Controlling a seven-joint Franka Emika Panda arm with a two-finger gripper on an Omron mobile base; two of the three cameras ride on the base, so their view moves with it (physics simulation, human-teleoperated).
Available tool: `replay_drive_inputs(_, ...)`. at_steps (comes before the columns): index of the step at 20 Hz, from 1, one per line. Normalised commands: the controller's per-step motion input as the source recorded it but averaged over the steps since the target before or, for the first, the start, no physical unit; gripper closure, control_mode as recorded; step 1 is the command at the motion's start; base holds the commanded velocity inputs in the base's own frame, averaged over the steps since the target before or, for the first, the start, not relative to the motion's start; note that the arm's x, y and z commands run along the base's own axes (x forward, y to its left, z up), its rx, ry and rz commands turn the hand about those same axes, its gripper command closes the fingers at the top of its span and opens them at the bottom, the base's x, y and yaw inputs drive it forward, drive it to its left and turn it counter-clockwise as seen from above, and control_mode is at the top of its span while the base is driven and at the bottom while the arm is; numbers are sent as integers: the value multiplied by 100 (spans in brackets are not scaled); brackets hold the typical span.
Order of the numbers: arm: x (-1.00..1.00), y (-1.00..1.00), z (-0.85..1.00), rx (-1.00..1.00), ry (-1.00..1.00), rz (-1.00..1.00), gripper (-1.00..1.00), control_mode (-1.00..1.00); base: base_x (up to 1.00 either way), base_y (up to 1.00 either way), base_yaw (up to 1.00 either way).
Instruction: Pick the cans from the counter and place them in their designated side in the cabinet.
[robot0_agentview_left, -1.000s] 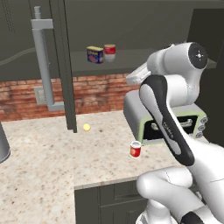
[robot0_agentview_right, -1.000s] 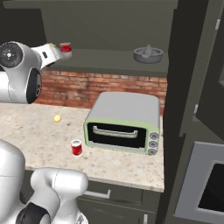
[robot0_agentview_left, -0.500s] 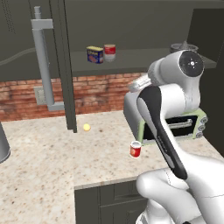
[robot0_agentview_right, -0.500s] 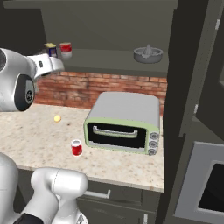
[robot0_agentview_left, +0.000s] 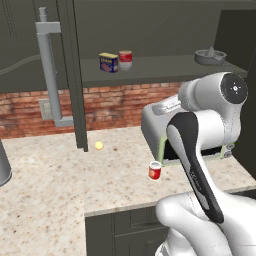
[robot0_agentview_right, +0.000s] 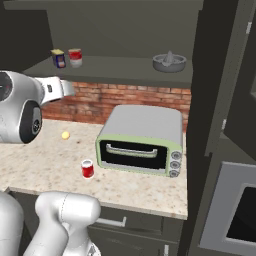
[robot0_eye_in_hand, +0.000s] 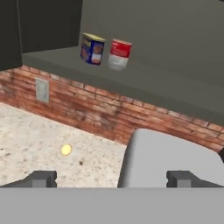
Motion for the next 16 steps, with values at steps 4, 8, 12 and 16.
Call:
replay_drive_inputs(4,-22,-3,-17,9,4,-7,-100,-100,0,0,0)
replay_drive_inputs(8,-19,-6,-14,10,12,-11,-100,-100,0,0,0)
replay_drive_inputs(12,-13,-2,-11,8,17,-11,-100,-100,0,0,0)
replay_drive_inputs(16,-14,-4,-16,9,15,-9,-100,-100,0,0,0)
